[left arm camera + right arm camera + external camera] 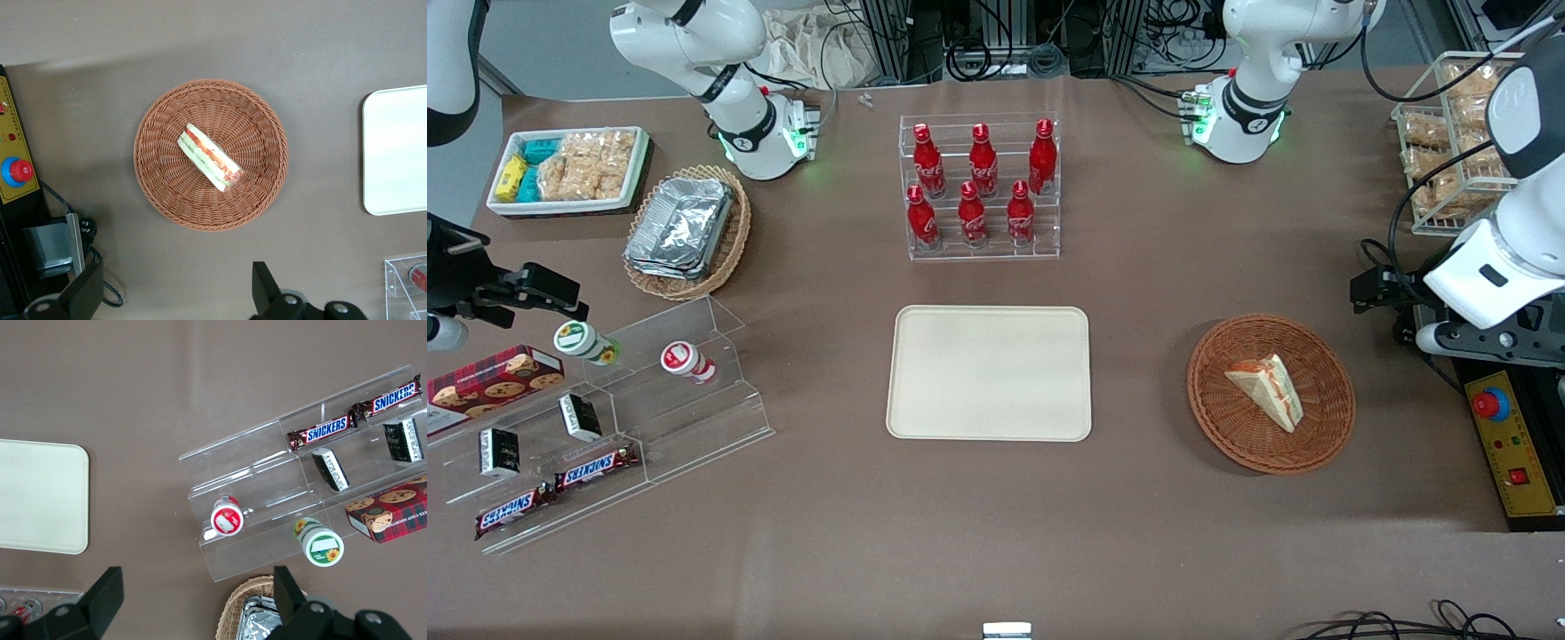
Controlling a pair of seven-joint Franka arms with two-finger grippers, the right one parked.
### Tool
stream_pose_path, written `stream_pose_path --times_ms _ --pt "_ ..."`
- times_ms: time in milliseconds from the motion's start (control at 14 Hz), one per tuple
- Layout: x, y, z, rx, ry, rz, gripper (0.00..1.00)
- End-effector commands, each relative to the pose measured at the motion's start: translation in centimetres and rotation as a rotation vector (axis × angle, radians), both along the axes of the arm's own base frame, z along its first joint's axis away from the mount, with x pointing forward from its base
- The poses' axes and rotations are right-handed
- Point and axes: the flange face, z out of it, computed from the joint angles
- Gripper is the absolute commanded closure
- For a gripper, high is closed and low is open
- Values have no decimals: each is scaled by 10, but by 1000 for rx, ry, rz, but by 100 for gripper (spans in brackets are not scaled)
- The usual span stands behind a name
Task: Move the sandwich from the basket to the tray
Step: 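Move the left gripper over the sandwich in the wicker basket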
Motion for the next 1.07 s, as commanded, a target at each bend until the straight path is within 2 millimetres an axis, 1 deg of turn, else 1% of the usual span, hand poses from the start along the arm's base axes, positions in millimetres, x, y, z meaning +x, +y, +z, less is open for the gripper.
stream_pose_path --times_ms 0,214,286,357,500,571,643,714,786,857,1000 --pt "3 -1 6 9 -8 12 0" --pt "6 -5 -2 9 4 53 0" --pt "8 -9 -7 -9 8 85 0" --pt "10 -10 -16 -18 12 154 0" --pt "15 -12 -45 -16 18 337 0" --pt "14 -16 -62 -11 28 415 0" --pt "15 -24 -82 1 46 468 0" --pt "21 -33 -102 12 35 494 0" --pt "25 -38 -116 13 25 518 0" --pt "28 -39 -128 13 21 548 0" --pt "30 -50 -152 15 7 566 0"
